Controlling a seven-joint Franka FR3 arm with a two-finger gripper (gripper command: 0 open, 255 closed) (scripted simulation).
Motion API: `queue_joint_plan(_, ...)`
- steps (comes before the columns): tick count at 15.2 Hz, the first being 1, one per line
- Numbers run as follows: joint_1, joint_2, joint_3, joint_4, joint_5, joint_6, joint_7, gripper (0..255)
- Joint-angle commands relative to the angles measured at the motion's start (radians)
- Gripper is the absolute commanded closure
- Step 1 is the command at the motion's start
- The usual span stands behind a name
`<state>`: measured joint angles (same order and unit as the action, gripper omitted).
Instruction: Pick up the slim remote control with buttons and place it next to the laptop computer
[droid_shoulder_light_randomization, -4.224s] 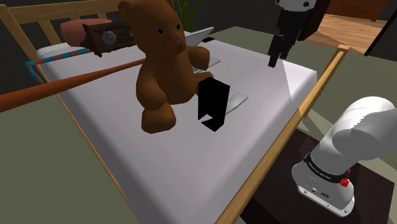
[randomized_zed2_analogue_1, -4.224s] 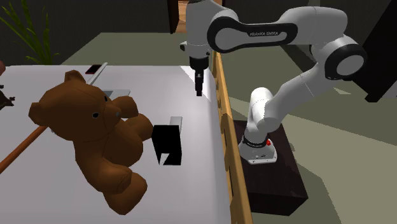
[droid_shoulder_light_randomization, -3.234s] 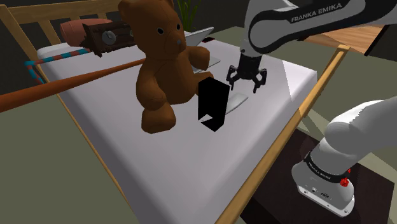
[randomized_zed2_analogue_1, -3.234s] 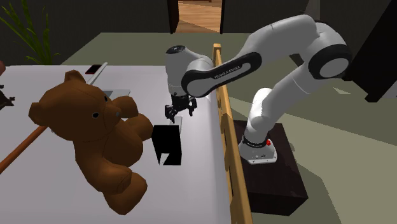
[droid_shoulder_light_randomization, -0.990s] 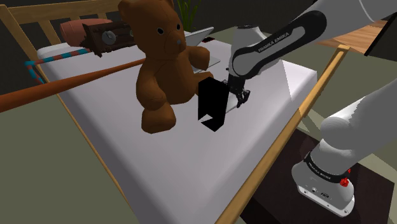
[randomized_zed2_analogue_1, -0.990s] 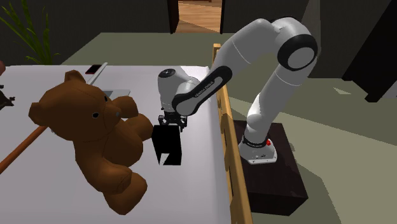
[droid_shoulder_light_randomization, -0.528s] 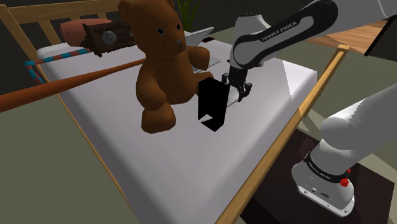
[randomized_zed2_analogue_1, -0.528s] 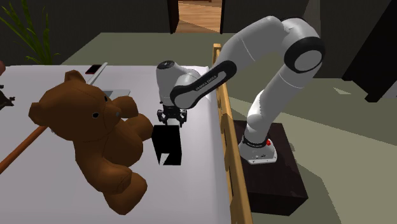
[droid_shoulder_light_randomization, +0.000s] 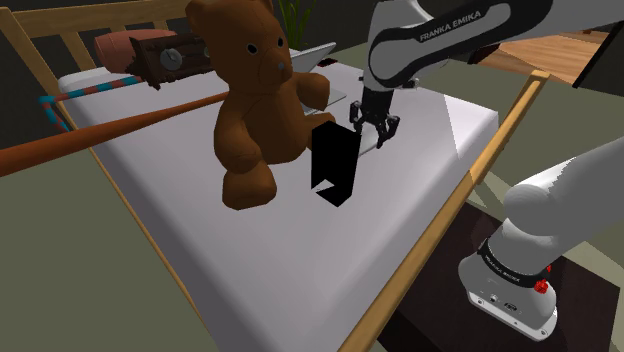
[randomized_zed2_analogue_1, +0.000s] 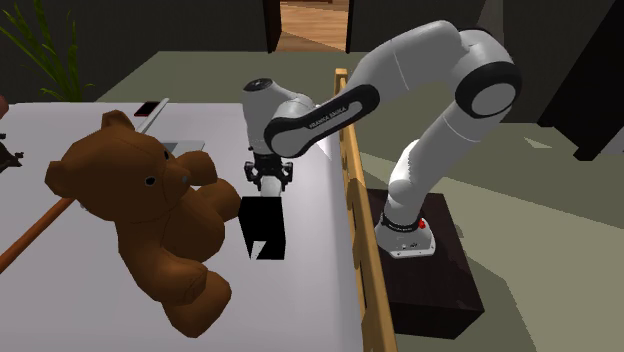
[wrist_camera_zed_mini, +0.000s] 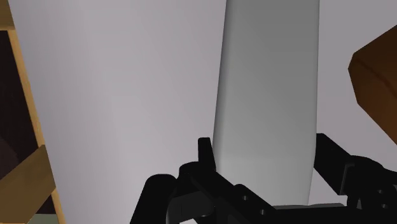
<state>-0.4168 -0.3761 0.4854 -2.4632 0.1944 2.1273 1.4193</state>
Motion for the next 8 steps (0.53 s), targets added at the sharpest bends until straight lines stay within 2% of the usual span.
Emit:
queue_joint_plan(1,0.001,-0.014,-0.007,0.018,0.001,-0.032,-0.003,255)
queue_joint_plan(8,0.001,-0.048,-0.026,0.086,0.0,-0.133,-0.008,255)
